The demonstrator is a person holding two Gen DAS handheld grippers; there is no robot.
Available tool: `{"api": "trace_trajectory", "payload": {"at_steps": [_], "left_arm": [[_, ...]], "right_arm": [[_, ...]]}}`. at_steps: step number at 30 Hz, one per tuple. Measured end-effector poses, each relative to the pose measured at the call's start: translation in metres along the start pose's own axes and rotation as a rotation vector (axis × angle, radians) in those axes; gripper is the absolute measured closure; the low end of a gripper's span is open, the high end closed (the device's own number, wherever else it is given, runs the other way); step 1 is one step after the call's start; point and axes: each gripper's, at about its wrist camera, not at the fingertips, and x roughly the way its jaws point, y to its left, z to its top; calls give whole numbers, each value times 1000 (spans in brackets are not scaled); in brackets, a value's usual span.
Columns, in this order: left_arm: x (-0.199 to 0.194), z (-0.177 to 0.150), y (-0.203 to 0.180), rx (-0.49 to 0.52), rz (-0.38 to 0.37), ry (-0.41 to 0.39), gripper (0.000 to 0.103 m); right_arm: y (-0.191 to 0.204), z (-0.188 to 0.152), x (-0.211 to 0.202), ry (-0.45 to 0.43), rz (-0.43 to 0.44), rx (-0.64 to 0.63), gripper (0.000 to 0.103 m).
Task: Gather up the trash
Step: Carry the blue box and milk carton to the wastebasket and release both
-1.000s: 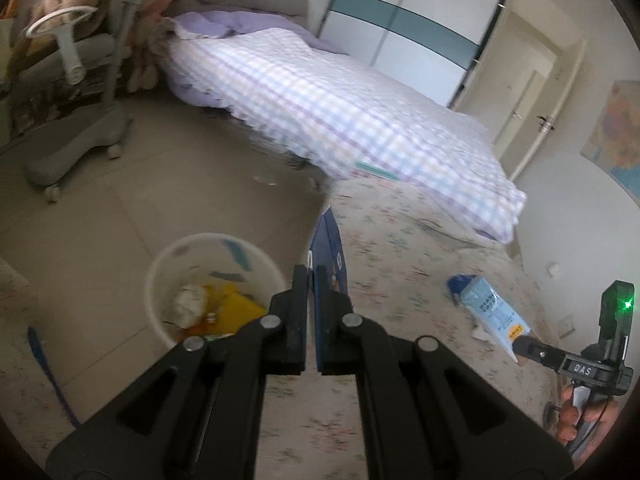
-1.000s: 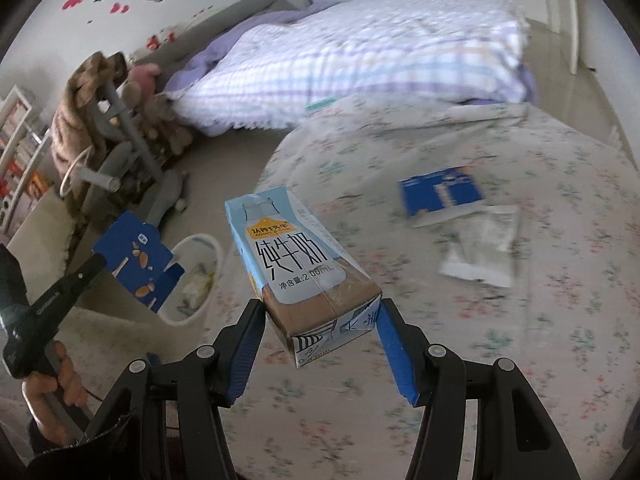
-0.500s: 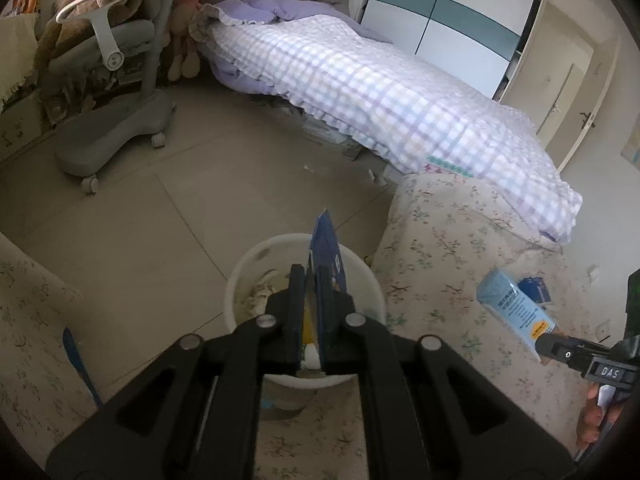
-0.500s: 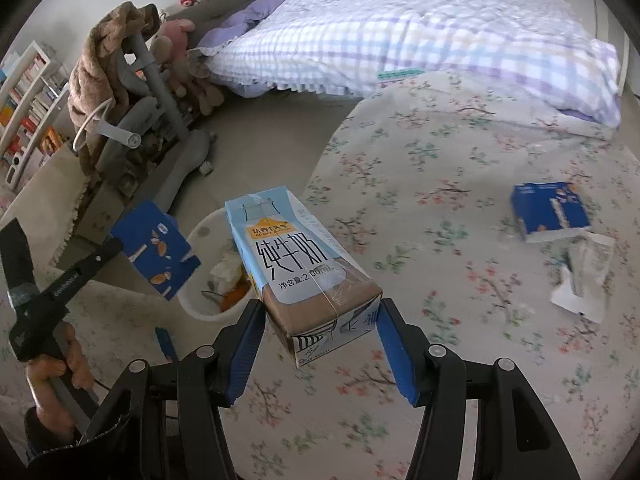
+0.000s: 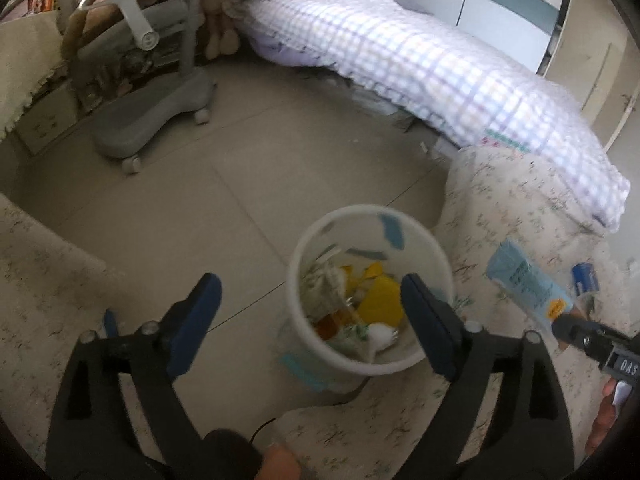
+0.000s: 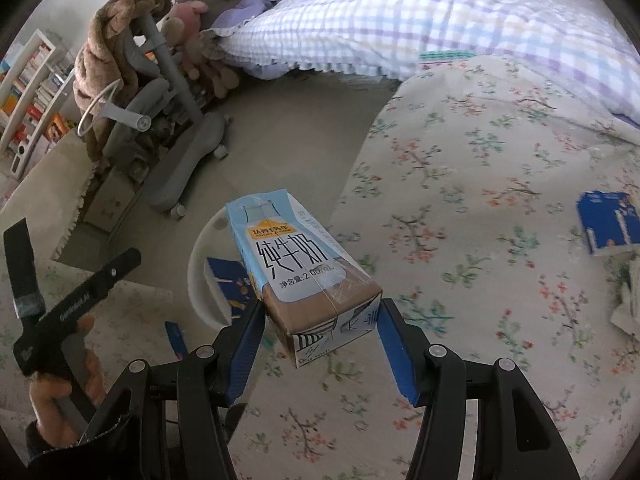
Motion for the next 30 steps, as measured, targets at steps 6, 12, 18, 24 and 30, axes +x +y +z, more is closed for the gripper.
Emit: {"api": "trace_trajectory", "payload": {"at_steps": [6,12,18,24,30], "left_arm": [[-10,-9,4,41,-10,-1,3],[-12,-12,6,63,18,-5,2],[-12,-17,4,96,37,1,2],[-17,-21,0,107,39,-10,2],[-20,-23,-13,107,-4,5,2]], "right_arm": [[18,5,23,27,24,-12,44],[27,8,37,33,63,-12,44],[33,12,34,-9,157,-15,28],[29,5,7,-54,85,-56,28],[-1,-2,-25,-89,16,-14,28]]}}
